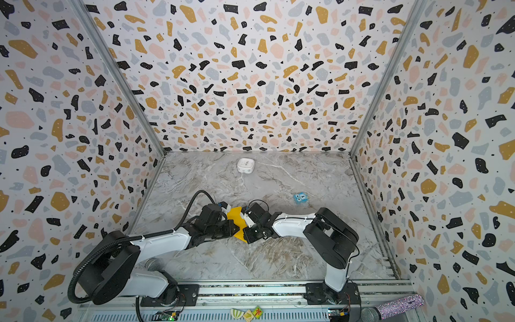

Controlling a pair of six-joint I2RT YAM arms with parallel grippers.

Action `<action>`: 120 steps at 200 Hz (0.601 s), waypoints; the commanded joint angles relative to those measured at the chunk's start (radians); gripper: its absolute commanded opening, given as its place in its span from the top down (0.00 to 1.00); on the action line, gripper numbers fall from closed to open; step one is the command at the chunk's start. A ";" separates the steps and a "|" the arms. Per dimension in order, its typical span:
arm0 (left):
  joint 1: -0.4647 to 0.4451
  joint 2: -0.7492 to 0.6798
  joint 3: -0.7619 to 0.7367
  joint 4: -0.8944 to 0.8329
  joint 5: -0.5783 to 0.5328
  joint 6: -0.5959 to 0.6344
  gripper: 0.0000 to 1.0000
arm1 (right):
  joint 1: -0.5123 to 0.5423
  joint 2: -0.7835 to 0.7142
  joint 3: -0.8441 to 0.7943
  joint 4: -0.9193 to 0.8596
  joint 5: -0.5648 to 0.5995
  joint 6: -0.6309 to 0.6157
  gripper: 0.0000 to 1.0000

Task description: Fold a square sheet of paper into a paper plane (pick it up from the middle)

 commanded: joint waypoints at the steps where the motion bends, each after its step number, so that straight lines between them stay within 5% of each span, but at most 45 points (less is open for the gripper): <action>1: -0.021 0.020 0.014 -0.007 -0.010 0.022 0.91 | -0.003 0.017 -0.012 -0.026 -0.010 0.030 0.87; 120: -0.022 0.053 0.012 -0.078 -0.217 0.049 0.95 | -0.010 0.031 -0.028 -0.044 -0.018 0.042 0.87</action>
